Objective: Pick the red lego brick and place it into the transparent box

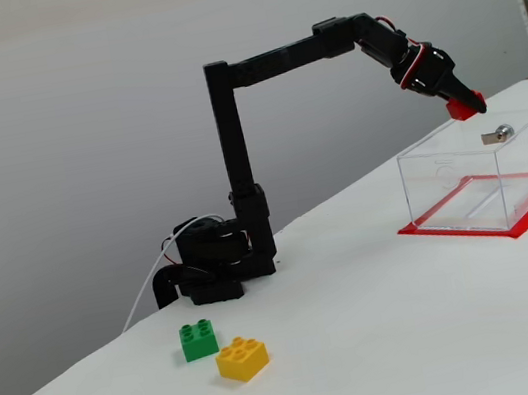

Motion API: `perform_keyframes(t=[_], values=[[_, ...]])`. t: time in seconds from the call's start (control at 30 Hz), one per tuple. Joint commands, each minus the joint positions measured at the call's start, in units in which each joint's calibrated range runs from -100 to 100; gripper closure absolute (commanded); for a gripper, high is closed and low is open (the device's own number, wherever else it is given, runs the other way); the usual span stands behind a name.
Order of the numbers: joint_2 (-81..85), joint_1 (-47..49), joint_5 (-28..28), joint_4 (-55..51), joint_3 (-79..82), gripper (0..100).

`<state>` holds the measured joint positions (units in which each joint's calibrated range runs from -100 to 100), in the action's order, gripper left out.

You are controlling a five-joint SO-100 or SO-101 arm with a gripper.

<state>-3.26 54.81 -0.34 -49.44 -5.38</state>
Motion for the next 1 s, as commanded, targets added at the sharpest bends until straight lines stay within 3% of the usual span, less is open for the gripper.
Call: perform_keyframes(t=[0.0,0.4,0.67,0.97], values=[[0.41,0.24,0.03,0.44,-2.21,76],[0.41,0.09,0.03,0.53,-2.39,84],[0.41,-0.28,-0.02,0.27,-2.48,98],[1.43,-0.57,-0.44,-0.25,-2.84,99]])
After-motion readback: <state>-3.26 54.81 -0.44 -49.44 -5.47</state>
